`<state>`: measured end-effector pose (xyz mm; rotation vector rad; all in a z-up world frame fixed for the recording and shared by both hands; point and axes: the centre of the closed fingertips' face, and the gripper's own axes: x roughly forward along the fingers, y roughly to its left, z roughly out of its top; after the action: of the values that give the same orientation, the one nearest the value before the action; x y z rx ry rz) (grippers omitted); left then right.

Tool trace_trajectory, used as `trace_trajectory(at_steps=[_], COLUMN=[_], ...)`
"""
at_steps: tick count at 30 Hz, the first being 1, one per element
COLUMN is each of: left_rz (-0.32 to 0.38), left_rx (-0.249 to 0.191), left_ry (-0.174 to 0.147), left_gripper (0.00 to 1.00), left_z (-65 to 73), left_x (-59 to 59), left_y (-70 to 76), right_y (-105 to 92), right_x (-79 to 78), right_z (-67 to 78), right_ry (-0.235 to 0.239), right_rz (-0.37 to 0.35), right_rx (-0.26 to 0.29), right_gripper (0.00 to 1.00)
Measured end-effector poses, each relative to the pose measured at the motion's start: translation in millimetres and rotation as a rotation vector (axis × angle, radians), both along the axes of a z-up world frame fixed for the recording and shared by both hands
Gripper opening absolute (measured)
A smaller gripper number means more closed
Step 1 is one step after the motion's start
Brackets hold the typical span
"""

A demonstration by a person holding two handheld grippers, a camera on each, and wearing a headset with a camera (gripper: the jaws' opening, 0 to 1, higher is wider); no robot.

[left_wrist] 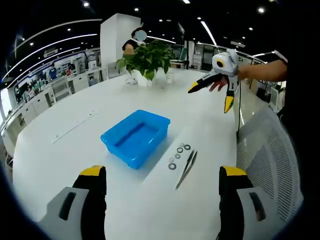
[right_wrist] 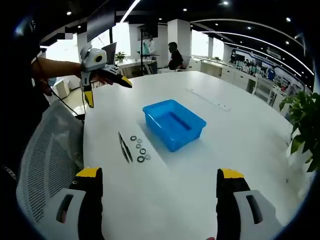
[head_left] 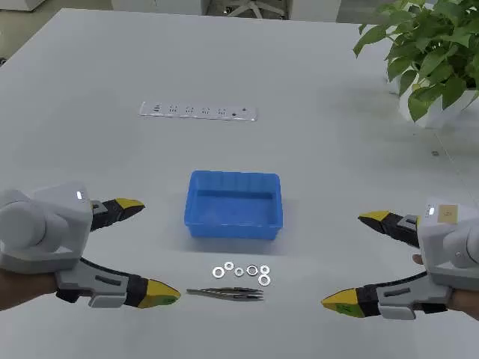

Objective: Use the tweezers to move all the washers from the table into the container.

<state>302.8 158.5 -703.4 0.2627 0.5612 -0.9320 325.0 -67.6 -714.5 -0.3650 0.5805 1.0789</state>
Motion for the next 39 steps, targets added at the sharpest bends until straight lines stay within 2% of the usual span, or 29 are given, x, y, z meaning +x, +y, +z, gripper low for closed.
trace_trajectory(at_steps=[39], left_rz=[-0.004], left_rx=[0.014], left_ry=[-0.005], left_gripper=[0.99], left_z=[-1.1], left_x=[-1.1], left_y=[1.5], right_y=[-2.7], right_x=[1.9], right_z=[0.7], right_ry=[-0.015], right_rz=[0.002], right_rx=[-0.010], right_gripper=[0.93])
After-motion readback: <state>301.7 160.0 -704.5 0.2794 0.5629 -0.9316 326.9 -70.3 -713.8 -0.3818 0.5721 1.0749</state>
